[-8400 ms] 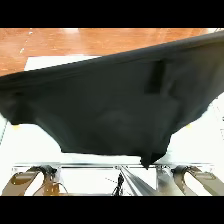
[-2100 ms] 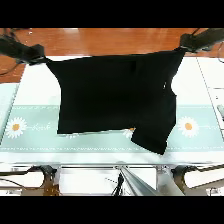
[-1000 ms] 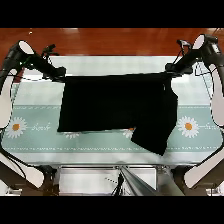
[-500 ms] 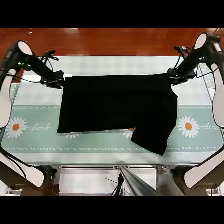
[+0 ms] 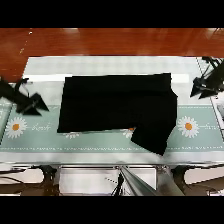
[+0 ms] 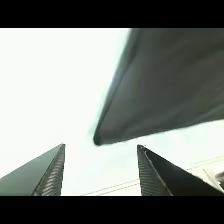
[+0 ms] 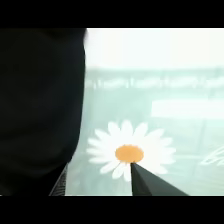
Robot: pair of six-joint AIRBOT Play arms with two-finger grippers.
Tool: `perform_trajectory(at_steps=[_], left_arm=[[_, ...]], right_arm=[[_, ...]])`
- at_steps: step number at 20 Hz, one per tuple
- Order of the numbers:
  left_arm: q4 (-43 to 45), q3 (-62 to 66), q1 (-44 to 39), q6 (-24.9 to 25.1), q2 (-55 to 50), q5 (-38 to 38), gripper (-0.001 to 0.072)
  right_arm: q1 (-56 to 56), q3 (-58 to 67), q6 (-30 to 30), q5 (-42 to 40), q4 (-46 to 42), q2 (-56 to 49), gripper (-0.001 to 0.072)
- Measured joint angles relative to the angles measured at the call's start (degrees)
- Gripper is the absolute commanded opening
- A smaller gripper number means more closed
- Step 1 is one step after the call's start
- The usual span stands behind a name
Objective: Fold the shirts.
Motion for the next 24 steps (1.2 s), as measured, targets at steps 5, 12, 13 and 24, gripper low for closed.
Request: perform_trajectory(at_steps=[5,12,13,24], left_arm=[[-6.71,-18.95,7.41,8.41,6.95,7.65,0.0546],[-13.03,-23.98,5.05,11.26,7.17,14.64,0.0544],[-14.25,-24.15,3.78,11.30,6.45,15.17,0.0535],[-17.97,-24.48,-1.33,9.75,-0.26,17.16,0.0025]], right_arm=[[-4.87,-16.37,-2.03,-15.15,7.34,10.38,0.0471],[-6.16,-22.25,-4.15,-23.91,11.13,15.10,0.0471],[-6.21,-22.40,-4.26,-23.98,11.52,15.30,0.0471],[-11.82,-32.61,-6.03,-19.26,11.08,17.22,0.0472]])
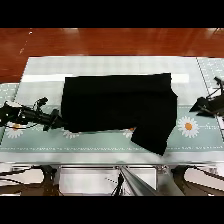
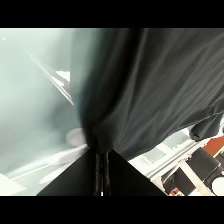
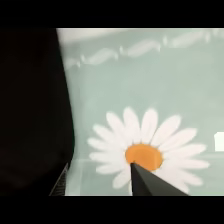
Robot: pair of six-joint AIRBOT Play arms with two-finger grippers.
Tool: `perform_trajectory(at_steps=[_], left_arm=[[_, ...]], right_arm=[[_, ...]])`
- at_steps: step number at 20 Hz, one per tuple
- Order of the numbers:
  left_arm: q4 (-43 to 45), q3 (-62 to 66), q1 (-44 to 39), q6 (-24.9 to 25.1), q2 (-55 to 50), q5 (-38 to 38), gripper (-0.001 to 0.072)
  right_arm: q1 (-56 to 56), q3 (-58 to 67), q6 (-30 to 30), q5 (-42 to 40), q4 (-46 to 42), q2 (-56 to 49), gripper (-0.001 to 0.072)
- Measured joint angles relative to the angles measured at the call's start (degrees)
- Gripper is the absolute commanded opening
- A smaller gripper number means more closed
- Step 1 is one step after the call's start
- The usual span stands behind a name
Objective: Fold the shirts.
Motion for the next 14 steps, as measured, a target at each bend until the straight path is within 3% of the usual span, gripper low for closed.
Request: perform_trajectory(at_steps=[10,12,14], left_arm=[[0.90,-0.04,0.79,0.74,0.46,-0.26,0.0025],[0.87,-0.04,0.79,0.79,0.46,-0.28,0.0025],[0.81,-0.04,0.79,0.79,0.46,-0.28,0.0025]], right_arm=[[-1.86,-22.71,-6.23,-7.96,14.21,4.37,0.0469],[-1.84,-24.87,-7.06,-9.25,17.18,4.50,0.0396],[-0.48,-26.51,-7.85,-11.87,19.54,4.50,0.0259]])
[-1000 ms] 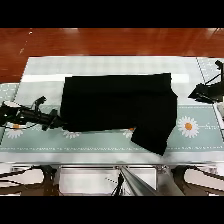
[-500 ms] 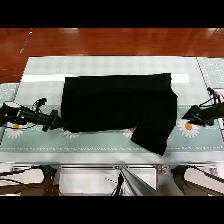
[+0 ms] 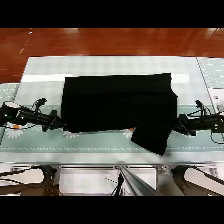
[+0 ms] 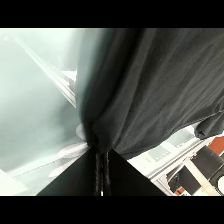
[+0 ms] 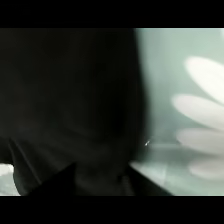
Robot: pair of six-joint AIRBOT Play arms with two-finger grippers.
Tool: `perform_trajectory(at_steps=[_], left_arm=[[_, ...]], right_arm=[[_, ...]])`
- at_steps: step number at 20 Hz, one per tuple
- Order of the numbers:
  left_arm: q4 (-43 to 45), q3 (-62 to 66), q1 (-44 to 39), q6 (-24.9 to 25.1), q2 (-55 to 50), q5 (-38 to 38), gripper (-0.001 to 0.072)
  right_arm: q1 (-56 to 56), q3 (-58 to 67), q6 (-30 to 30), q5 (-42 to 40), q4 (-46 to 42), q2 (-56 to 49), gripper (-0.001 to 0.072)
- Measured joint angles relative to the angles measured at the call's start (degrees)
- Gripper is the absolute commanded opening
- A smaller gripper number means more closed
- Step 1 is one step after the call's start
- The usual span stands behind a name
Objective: Fold the shirts.
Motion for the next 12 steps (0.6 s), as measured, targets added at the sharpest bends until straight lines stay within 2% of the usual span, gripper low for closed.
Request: perform_trajectory(at_steps=[1,2,7,9,12], left_arm=[[-0.02,0.00,0.00,0.00,0.00,0.00,0.0025],[-0.04,0.07,0.00,0.00,0.00,-0.02,0.0025],[1.88,4.50,0.00,0.79,1.44,0.15,0.0024],[0.59,9.09,0.07,0.98,2.51,-3.58,0.0024],[-3.61,17.40,-0.66,1.14,3.26,-5.81,0.0024]], right_arm=[[1.25,-0.46,-0.24,-1.33,0.63,0.00,0.0111],[2.71,-0.79,-0.42,-2.89,0.90,-0.02,0.0029],[6.99,4.35,-1.20,-2.38,2.86,-0.04,0.0028],[7.56,9.73,-1.60,0.22,5.55,0.00,0.0027],[9.03,18.21,-1.66,-1.84,11.41,-0.13,0.0027]])
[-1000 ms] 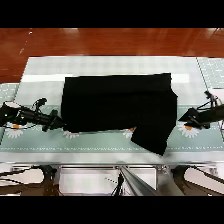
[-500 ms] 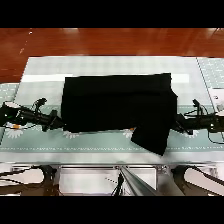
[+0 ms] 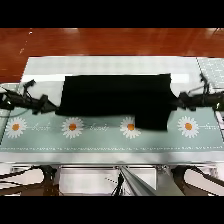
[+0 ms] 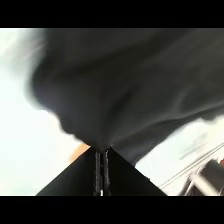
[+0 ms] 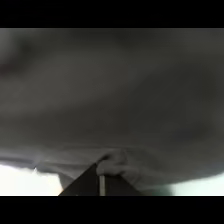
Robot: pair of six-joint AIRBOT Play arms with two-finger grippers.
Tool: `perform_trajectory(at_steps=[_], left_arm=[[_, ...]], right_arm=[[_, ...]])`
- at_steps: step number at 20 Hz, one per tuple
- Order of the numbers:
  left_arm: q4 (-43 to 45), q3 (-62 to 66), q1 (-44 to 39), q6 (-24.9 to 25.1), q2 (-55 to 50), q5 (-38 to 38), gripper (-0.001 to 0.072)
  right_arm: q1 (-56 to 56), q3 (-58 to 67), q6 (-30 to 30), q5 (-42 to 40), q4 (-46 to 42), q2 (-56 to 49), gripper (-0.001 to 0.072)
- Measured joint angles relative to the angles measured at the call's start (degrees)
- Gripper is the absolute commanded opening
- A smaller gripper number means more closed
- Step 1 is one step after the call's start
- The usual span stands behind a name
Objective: Fold the shirts.
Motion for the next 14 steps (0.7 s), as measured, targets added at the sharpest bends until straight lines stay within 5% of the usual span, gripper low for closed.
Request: perform_trajectory(at_steps=[9,14], left_arm=[[-4.52,19.32,-8.22,-1.16,-9.40,11.52,0.0025],[-4.72,28.48,-10.51,-5.75,-20.65,14.23,0.0026]], right_arm=[[5.31,16.61,1.73,-17.03,6.86,-11.34,0.0027],[6.69,19.93,2.34,-23.56,9.55,-19.45,0.0029]])
